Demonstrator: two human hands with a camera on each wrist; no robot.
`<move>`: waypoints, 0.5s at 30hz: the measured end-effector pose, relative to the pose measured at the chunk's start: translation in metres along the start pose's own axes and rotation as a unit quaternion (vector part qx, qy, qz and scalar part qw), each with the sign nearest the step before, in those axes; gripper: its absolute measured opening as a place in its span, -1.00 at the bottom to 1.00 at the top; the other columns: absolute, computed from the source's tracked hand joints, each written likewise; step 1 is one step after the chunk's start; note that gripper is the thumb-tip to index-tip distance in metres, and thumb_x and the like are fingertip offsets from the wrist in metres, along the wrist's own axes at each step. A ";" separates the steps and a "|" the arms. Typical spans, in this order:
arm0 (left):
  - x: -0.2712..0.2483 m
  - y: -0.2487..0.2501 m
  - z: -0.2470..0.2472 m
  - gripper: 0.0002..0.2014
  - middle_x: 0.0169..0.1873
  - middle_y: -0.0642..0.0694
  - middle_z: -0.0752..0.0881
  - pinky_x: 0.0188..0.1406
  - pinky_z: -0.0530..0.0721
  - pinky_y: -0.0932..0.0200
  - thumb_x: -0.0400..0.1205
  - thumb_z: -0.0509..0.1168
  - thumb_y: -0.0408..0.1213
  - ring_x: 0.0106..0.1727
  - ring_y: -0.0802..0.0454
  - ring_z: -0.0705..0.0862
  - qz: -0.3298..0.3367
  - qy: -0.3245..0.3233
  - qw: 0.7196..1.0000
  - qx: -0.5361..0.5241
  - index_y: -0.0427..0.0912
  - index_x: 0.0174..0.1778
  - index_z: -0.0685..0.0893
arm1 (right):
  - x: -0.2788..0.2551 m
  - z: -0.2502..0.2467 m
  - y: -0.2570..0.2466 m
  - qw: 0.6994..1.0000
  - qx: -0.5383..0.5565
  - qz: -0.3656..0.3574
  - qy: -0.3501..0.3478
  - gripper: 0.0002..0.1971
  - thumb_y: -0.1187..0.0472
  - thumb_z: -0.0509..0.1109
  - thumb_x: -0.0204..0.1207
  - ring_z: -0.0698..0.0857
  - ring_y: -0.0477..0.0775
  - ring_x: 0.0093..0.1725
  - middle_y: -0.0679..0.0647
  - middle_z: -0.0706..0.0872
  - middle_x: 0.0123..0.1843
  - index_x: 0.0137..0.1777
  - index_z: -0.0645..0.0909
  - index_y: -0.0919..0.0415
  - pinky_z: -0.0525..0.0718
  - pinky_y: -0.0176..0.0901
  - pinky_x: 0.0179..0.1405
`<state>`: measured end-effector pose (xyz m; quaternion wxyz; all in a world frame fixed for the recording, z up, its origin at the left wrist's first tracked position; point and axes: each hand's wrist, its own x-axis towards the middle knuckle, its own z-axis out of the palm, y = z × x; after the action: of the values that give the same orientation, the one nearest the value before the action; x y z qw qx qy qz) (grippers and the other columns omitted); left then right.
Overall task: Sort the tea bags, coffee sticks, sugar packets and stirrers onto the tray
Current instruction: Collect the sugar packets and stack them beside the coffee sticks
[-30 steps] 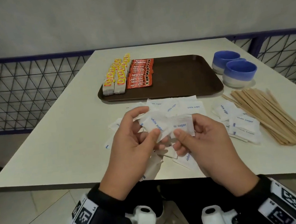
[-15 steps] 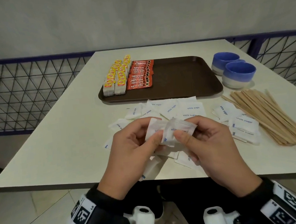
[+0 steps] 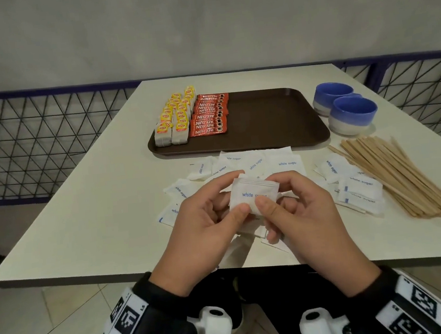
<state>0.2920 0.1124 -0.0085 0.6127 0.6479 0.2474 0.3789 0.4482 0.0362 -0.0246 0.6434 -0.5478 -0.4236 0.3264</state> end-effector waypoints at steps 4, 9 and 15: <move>0.000 0.001 -0.001 -0.54 0.07 -0.22 0.87 0.28 0.75 -0.22 0.70 0.27 -0.61 0.14 -0.21 0.84 -0.006 -0.007 1.000 -0.004 -0.12 0.48 0.56 | -0.001 0.000 -0.002 1.000 0.011 -0.003 -0.004 -0.73 0.39 0.50 0.61 0.70 0.22 -0.39 0.15 0.78 -0.23 -0.08 0.73 -0.07 0.68 0.03 -0.38; 0.001 0.001 -0.001 -0.48 0.09 -0.20 0.86 0.25 0.77 -0.11 0.64 0.35 -0.63 0.14 -0.16 0.84 -0.004 -0.007 1.000 -0.006 -0.09 0.47 0.54 | -0.002 -0.001 -0.004 1.000 0.016 -0.003 0.018 -0.70 0.41 0.51 0.58 0.71 0.17 -0.46 0.13 0.75 -0.37 -0.10 0.72 -0.08 0.68 -0.04 -0.44; 0.001 0.000 -0.002 -0.56 0.04 -0.20 0.87 0.20 0.78 -0.13 0.69 0.32 -0.56 0.07 -0.18 0.85 0.002 0.005 1.000 0.000 -0.10 0.46 0.55 | -0.002 0.000 -0.002 1.000 0.001 0.004 0.006 -0.70 0.42 0.51 0.59 0.77 0.21 -0.34 0.09 0.83 0.03 0.12 0.74 -0.02 0.75 0.10 -0.28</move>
<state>0.2910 0.1144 -0.0088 0.6109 0.6462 0.2488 0.3838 0.4476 0.0339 -0.0235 0.6453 -0.5507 -0.4170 0.3264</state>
